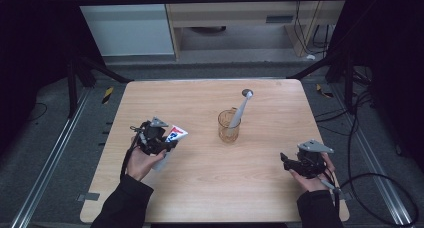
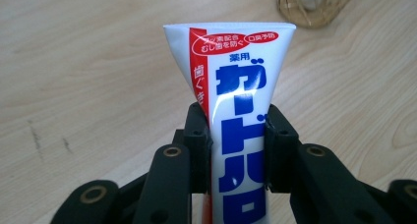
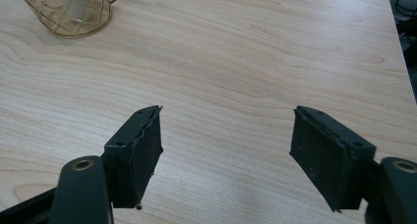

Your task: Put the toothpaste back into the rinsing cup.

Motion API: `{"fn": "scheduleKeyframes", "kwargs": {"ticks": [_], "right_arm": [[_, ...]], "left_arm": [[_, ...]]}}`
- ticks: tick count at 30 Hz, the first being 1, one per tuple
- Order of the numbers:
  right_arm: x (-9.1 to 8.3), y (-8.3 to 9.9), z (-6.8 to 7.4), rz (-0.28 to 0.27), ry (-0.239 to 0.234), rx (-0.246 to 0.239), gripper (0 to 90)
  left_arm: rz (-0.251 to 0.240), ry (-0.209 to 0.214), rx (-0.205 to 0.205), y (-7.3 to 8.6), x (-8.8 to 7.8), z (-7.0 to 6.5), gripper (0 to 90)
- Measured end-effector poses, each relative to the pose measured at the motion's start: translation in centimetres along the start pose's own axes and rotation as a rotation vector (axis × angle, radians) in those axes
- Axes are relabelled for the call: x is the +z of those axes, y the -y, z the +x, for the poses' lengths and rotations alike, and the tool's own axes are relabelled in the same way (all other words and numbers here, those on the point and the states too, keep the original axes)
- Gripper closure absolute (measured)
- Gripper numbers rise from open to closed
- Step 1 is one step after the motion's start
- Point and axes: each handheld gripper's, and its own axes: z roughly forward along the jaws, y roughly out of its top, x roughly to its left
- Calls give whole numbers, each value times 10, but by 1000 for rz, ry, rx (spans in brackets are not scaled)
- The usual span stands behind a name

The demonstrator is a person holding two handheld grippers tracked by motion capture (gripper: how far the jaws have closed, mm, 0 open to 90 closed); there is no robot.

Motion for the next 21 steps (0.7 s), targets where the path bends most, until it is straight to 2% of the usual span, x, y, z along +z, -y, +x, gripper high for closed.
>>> {"fn": "scheduleKeyframes", "kwargs": {"ticks": [4,5,6,8,14,21], "right_arm": [[1,0,0,-4,2,-1,264],[1,0,0,-3,1,2,259],[1,0,0,-3,1,2,259],[1,1,0,-11,4,8,248],[0,1,0,-18,17,12,218],[1,1,2,-13,8,12,210]], "left_arm": [[-39,-21,-3,-1,-3,0,688],[-72,-31,-7,-1,-5,-2,689],[-72,-31,-7,-1,-5,-2,688],[-110,-42,-8,-3,-8,-3,689],[-149,-49,-4,-8,-11,-7,689],[-191,-71,3,-15,-15,-9,689]]}}
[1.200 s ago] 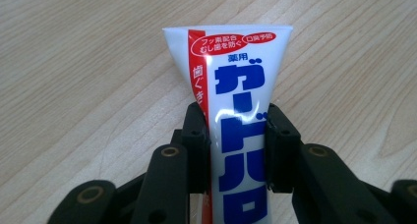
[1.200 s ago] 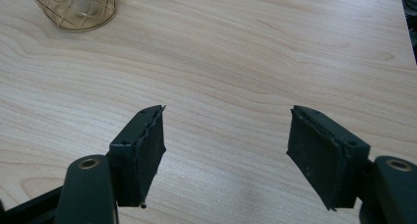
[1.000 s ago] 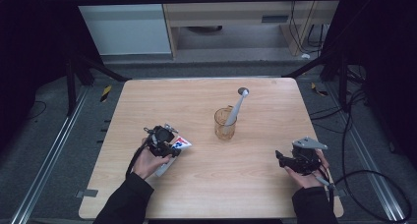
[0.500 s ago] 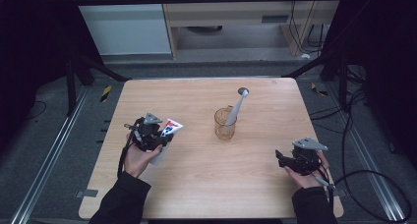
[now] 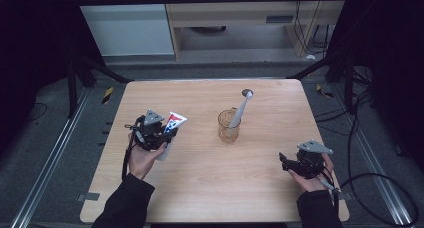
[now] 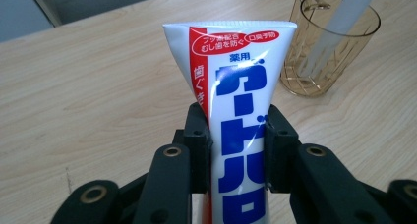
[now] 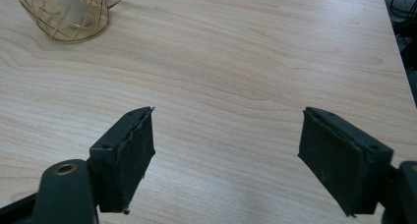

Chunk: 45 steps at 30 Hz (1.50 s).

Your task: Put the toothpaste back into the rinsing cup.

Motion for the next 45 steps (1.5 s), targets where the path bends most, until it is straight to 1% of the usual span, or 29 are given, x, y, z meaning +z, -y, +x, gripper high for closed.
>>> {"fn": "scheduleKeyframes", "kwargs": {"ticks": [3,5,6,10,14,16,17,19,24,28,29,35,36,40,41,42,45], "right_arm": [[1,0,0,2,-3,1,209],[2,1,1,2,-2,-3,208],[2,1,1,1,-3,-3,208],[2,1,0,-1,-1,-9,208],[2,1,0,-5,-1,-11,208],[2,1,1,-7,-3,-9,209],[2,2,1,-5,-2,-12,208],[3,2,1,-6,-4,-14,208],[3,2,1,-2,-7,-9,208],[4,3,2,-2,-8,-12,209],[4,3,2,-2,-9,-12,209],[5,3,2,-1,-10,-12,209],[5,3,2,1,-11,-10,209],[5,4,1,-2,-12,-12,209],[4,4,1,-1,-13,-9,209],[4,4,1,0,-12,-3,209],[4,4,1,-1,-12,-4,209]], "left_arm": [[-14,-4,-2,-3,0,0,689],[-36,5,-11,-9,1,-1,689],[-36,5,-11,-9,1,-1,689],[-71,11,-24,-19,5,-3,689],[-104,11,-25,-28,9,-8,689],[-121,18,-31,-33,11,-11,689],[-141,21,-32,-37,14,-13,689],[-147,18,-31,-39,15,-15,689],[-200,22,-40,-48,21,-21,689],[-216,22,-46,-55,27,-24,689],[-225,26,-54,-58,30,-25,689],[-247,33,-64,-65,38,-29,689],[-256,36,-65,-68,42,-31,689],[-273,45,-70,-74,49,-36,689],[-273,45,-70,-74,49,-36,689],[-284,52,-75,-76,53,-38,689],[-295,55,-80,-78,56,-41,689]]}}
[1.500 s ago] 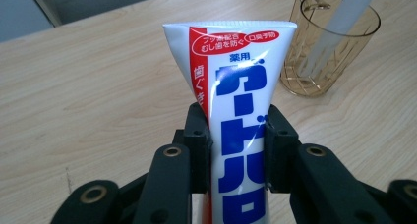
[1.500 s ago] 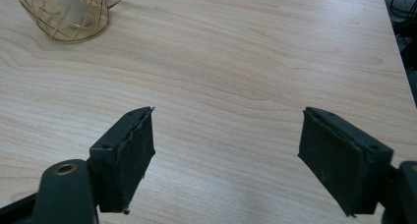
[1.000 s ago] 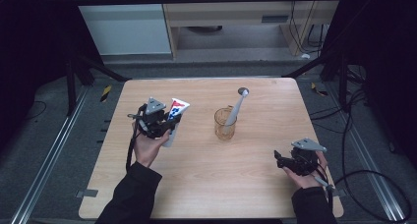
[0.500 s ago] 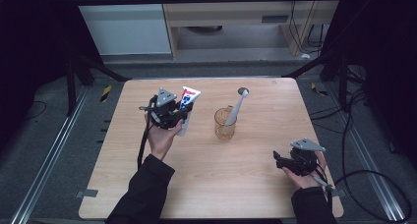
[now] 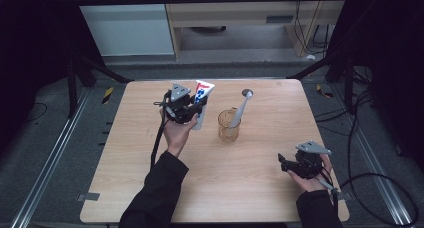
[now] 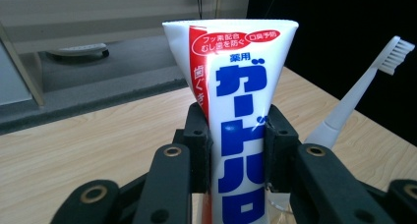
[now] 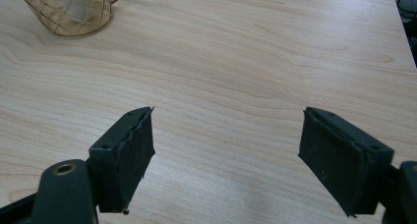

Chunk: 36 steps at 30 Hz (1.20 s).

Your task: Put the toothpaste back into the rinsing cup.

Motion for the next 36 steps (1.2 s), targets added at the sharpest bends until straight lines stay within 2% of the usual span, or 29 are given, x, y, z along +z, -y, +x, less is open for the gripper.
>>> {"fn": "scheduleKeyframes", "kwargs": {"ticks": [17,25,36], "right_arm": [[1,0,1,0,-1,-12,207],[1,1,1,-3,-3,-13,207],[1,1,0,-1,0,-3,207]], "left_arm": [[-64,13,-4,-8,22,-18,689],[-82,30,-4,-11,35,-28,690],[-94,50,-11,-10,51,-36,689]]}}
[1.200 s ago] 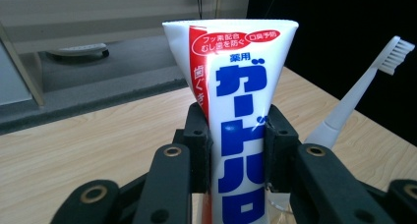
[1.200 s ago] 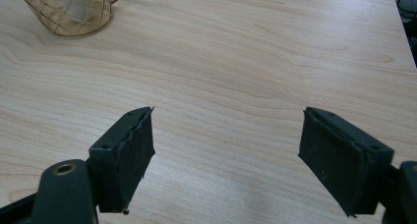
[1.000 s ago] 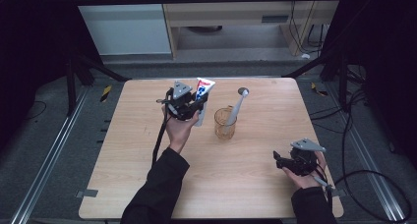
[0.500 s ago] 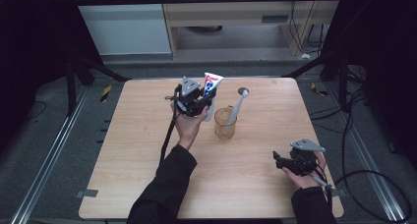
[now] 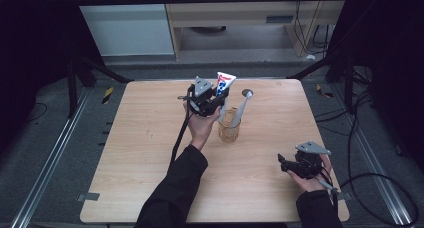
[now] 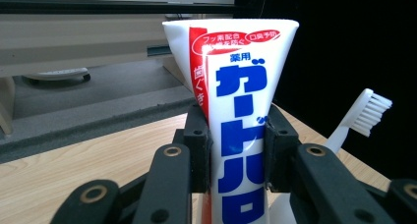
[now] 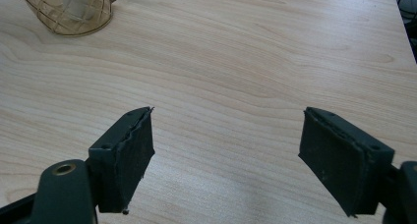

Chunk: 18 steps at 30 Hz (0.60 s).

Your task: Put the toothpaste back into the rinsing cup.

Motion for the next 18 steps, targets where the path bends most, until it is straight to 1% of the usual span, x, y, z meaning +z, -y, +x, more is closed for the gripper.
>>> {"fn": "scheduleKeyframes", "kwargs": {"ticks": [3,9,14,18], "right_arm": [[0,0,-1,-2,2,-1,207],[1,1,-1,-1,2,0,207],[1,1,-1,0,2,-2,207],[2,2,0,8,-3,-6,208]], "left_arm": [[-3,9,-1,2,6,-2,689],[4,11,0,5,15,-3,689],[-2,16,1,7,20,-4,689],[11,16,9,10,25,-4,689]]}}
